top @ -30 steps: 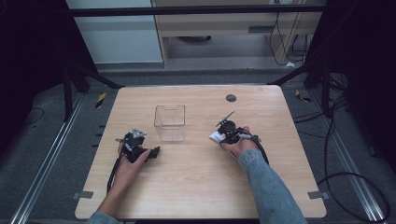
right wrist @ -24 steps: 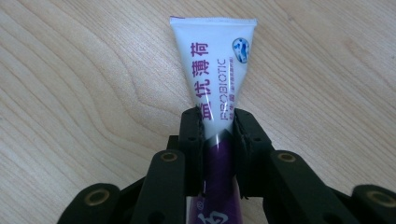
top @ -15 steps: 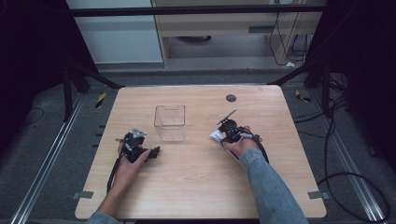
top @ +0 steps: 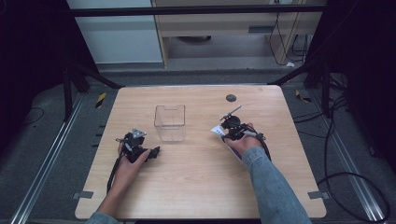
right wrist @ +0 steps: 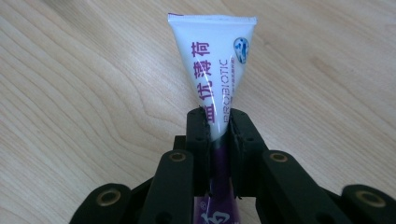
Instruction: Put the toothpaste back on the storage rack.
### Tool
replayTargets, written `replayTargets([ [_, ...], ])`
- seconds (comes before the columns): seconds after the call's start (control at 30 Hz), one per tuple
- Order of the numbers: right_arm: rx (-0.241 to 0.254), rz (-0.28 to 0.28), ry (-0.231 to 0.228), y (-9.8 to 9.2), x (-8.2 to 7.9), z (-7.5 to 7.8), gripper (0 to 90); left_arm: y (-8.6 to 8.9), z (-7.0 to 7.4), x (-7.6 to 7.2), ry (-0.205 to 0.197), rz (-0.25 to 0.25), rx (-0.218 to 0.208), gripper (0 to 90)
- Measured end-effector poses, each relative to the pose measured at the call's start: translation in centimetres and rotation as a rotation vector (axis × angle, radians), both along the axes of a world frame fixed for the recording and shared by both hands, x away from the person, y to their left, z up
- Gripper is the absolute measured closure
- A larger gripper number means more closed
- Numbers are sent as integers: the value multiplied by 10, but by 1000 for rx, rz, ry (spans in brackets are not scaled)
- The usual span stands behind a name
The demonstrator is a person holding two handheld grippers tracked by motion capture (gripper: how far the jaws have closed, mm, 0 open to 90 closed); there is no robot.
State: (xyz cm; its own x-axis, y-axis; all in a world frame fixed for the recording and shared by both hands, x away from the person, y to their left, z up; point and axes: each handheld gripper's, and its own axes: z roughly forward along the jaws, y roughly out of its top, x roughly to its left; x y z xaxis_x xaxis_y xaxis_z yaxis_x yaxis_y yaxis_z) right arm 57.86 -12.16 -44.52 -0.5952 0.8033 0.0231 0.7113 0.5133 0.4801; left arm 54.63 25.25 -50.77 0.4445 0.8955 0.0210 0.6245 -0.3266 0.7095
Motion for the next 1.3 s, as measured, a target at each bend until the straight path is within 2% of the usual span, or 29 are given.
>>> replayTargets([
  [0.3,43,-21,-48,-4,1,16,798,0,0,0,0,0,0,0],
  [0.63,66,-15,-90,-2,2,30,799,0,0,0,0,0,0,0],
  [1.3,130,13,-189,21,5,62,799,0,0,0,0,1,-1,0],
])
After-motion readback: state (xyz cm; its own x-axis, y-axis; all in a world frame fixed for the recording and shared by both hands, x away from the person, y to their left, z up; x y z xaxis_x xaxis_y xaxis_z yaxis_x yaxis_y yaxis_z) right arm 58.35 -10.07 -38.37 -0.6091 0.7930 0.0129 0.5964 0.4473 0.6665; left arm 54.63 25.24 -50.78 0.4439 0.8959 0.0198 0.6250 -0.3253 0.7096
